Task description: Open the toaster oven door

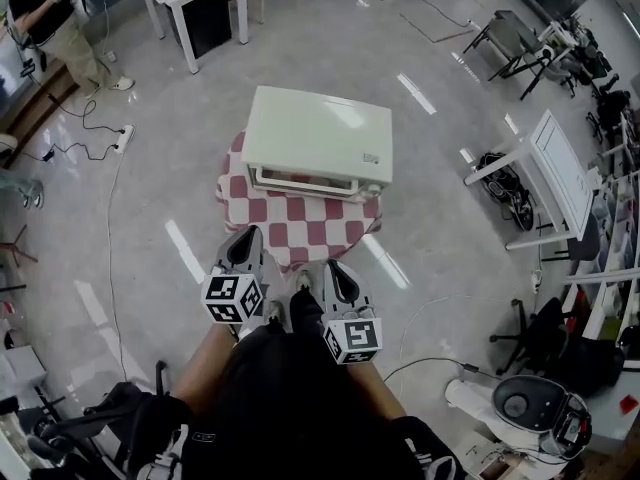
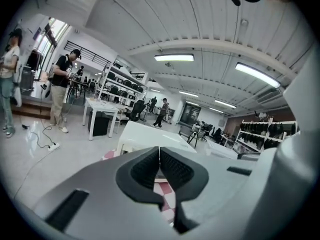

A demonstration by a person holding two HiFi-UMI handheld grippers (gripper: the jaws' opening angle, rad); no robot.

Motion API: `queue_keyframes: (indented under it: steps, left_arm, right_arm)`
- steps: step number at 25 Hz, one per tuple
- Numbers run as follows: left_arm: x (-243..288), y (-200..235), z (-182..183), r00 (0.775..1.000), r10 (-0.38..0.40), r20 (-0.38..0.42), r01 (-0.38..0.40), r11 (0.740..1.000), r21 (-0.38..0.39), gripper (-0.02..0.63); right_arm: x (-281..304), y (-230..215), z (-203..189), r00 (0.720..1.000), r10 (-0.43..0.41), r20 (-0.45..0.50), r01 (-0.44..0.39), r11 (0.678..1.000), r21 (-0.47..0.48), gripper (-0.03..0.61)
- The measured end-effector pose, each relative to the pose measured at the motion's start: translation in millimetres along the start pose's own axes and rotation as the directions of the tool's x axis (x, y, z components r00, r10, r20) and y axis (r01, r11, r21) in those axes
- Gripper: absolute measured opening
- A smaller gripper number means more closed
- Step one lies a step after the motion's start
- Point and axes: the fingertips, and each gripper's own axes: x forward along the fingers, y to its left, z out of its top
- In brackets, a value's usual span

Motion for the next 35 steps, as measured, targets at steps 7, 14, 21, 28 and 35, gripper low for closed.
queue_keyframes:
  steps: [7,14,21,28,35]
  left_arm:
    - [69,32,-17,0.996,0.014,-0.088,-0.03,0.983,-0.179,0.109]
    - [127,75,-46,0.988,0.028,-0.155,-0.091,0.904,-0.418,0.174]
    - [159,104,-54,0.986,0.05,-0.159,-0.139,0.772,-0.621,0.189]
    - [176,110,-67,0.98,0.05,-0.191,-0.164,0.746,-0.646,0.189]
    - [175,107,-69,0.986,0.018,-0.169,-0.131,0.713,-0.689,0.173]
  right_arm:
    - [39,-22,12,0.999,0.033,-0.003,-0.033,0.999,-0.002,0.026]
    - [66,-36,21,0.998,0.057,-0.01,-0.057,0.998,0.001,0.026]
    - [81,-49,21,0.998,0.058,-0.022,-0.057,0.998,0.004,0.026]
    - [84,-58,20,0.998,0.05,-0.025,-0.049,0.999,0.012,0.026]
    - [80,-59,17,0.999,0.044,-0.025,-0.044,0.999,0.022,0.026]
